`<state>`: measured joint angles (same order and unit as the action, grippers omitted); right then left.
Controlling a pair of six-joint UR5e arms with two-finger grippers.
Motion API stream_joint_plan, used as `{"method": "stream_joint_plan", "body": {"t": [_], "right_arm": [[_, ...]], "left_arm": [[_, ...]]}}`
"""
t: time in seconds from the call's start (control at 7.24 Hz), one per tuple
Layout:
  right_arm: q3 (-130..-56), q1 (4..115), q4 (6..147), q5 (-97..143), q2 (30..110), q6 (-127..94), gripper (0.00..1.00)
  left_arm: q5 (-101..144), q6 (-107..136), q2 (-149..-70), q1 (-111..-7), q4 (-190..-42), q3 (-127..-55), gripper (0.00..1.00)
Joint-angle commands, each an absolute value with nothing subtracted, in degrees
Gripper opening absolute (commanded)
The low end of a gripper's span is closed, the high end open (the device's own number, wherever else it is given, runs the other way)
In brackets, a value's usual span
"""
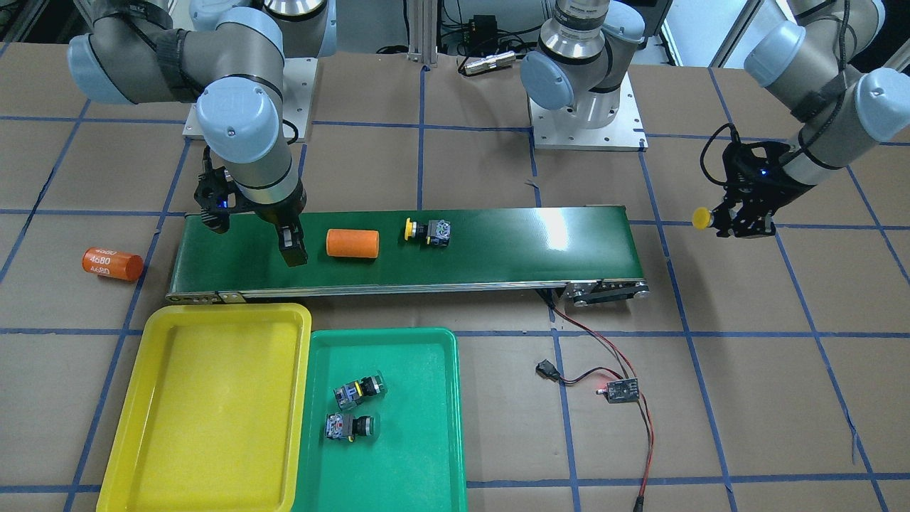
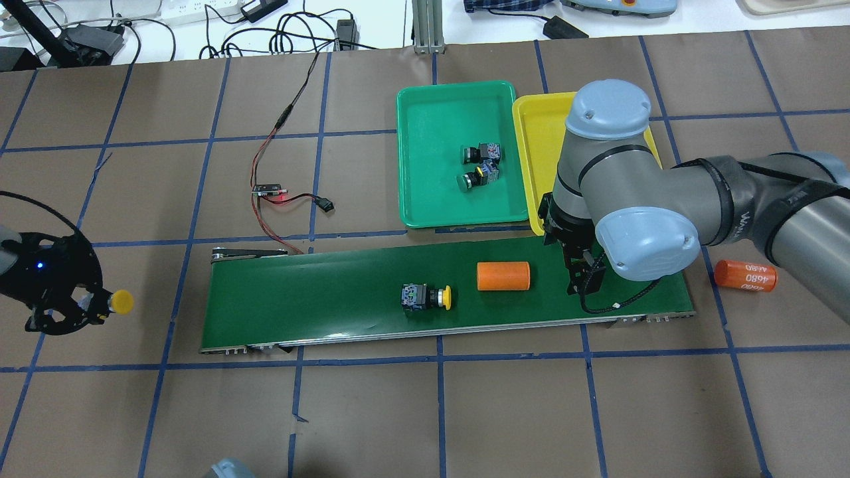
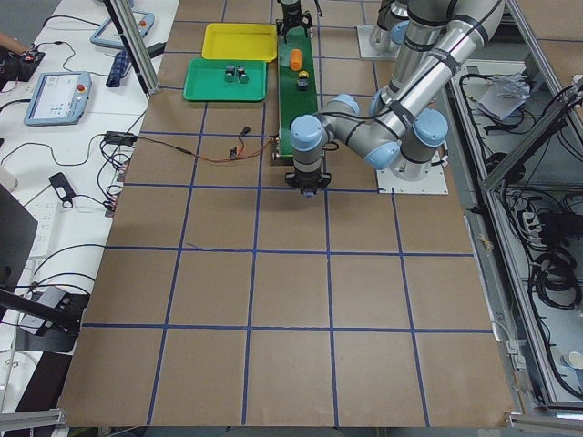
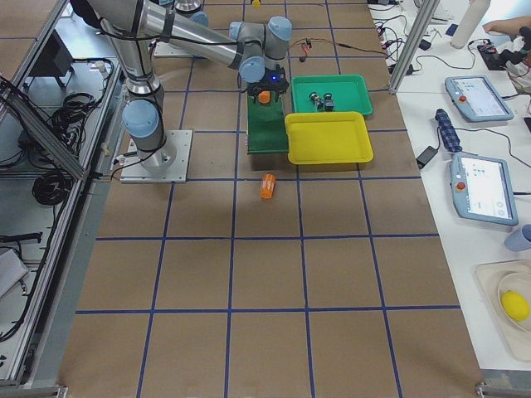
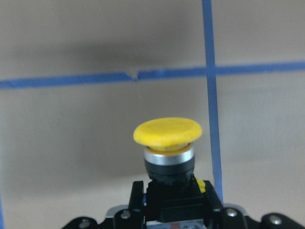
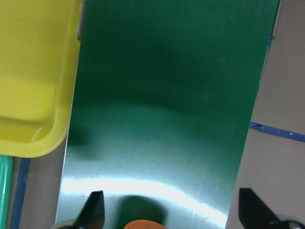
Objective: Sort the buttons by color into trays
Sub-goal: 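Return the right gripper to the belt end while the left grasps another yellow-capped button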
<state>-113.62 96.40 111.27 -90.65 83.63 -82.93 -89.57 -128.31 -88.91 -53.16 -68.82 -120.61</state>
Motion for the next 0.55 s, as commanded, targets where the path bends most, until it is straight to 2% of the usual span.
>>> {"method": "stream_joint_plan", "body": {"t": [0.0,0.41], "right_arm": [[-116.44,96.42,112.32,-88.35,83.85,-84.46,1.00],[-117.77,95.72,115.40,-88.42,84.11,-84.03,1.00]], "left_arm": [[-88.51,-111.62,-85.18,-67.60,-73.21,-119.97,0.00],[-88.33,-85.85,-87.44,-89.94,-70.17,-120.06,0.00]]}}
